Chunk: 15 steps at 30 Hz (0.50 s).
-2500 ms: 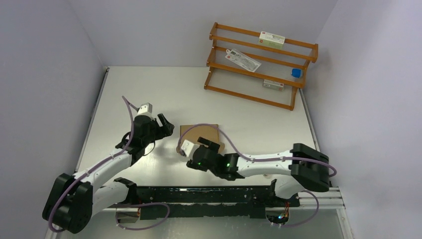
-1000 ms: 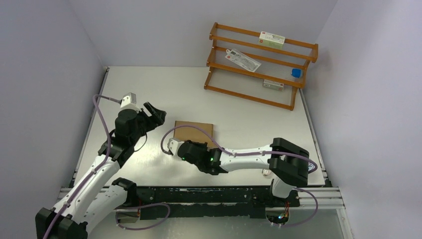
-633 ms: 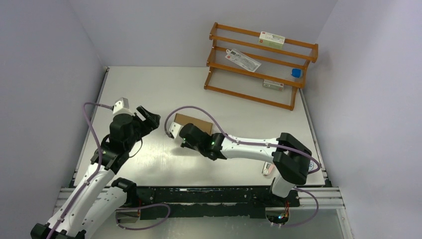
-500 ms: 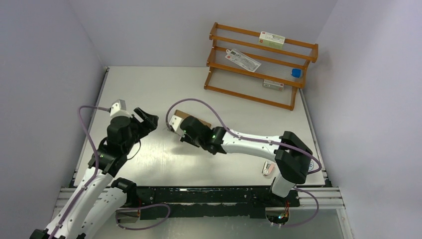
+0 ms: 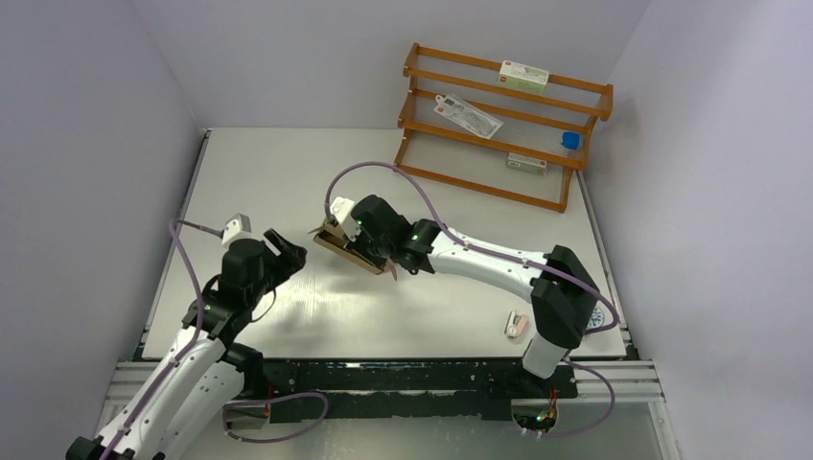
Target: Fold the paper box
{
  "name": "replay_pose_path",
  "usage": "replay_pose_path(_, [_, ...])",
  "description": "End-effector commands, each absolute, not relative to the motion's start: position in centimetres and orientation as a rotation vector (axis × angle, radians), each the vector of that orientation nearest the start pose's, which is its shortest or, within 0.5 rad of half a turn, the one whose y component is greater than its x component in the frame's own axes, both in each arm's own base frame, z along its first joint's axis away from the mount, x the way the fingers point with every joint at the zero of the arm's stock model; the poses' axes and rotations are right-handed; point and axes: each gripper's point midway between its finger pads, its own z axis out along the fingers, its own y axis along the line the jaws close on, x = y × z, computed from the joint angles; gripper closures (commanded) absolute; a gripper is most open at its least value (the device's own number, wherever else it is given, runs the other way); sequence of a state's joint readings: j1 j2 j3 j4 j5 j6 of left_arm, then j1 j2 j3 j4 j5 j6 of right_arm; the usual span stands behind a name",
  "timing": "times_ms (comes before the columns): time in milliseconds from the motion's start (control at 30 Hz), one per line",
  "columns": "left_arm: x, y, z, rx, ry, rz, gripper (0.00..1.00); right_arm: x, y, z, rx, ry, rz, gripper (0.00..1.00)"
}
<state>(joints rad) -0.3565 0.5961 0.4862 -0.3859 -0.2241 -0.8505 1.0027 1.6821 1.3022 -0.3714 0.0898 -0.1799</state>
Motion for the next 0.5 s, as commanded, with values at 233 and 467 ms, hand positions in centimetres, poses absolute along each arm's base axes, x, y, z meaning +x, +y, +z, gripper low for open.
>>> replay_pose_path(233, [25.4,-8.8,12.9,-0.721,2.003,-0.552,0.29,25.0,38.1,8.0,-1.389,2.061,0.193,0.94])
replay_pose_path(467, [24.8,-8.8,12.0,-0.745,2.014,-0.559,0.26,24.4,38.5,11.3,-1.375,2.025,0.252,0.62])
